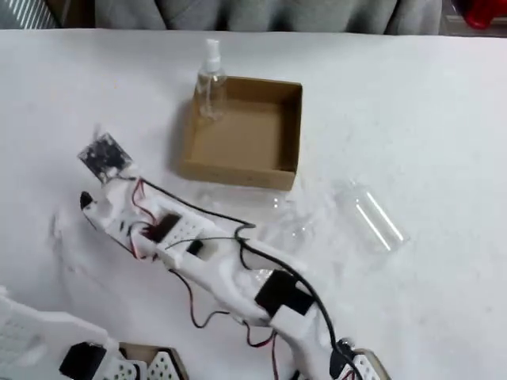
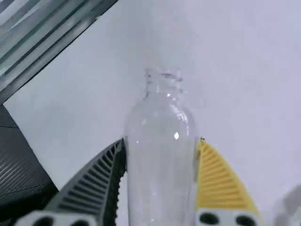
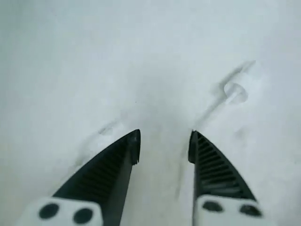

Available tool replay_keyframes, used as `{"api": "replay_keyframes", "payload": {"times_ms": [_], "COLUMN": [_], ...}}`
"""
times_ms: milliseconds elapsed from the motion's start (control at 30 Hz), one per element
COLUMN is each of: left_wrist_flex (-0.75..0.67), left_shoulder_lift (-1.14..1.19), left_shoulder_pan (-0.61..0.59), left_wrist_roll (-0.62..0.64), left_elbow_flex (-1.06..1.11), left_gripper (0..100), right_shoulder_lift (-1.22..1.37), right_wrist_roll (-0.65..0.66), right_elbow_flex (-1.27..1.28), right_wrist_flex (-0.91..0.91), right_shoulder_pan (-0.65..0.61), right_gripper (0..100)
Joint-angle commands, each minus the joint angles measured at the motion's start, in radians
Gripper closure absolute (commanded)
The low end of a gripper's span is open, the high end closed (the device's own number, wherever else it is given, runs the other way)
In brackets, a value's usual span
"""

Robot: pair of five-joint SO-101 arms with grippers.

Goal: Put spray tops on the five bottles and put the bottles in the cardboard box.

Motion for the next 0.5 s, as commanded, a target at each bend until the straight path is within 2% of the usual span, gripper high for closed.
{"api": "replay_keyframes", "payload": {"times_ms": [0, 300, 467], "left_wrist_flex": [-0.026, -0.023, -0.020], "left_shoulder_lift": [-0.021, -0.021, -0.021], "left_shoulder_pan": [-0.008, -0.008, -0.008], "left_wrist_roll": [-0.008, -0.008, -0.008], "left_elbow_flex": [-0.014, -0.014, -0.014], "left_gripper": [94, 94, 94], "right_shoulder_lift": [0.001, -0.107, -0.105], "right_wrist_roll": [-0.011, -0.129, -0.198], "right_elbow_flex": [-0.100, -0.100, -0.098], "right_wrist_flex": [0.050, 0.180, 0.157], "right_shoulder_pan": [-0.001, -0.154, -0.239], "right_gripper": [82.9, 82.9, 82.9]}}
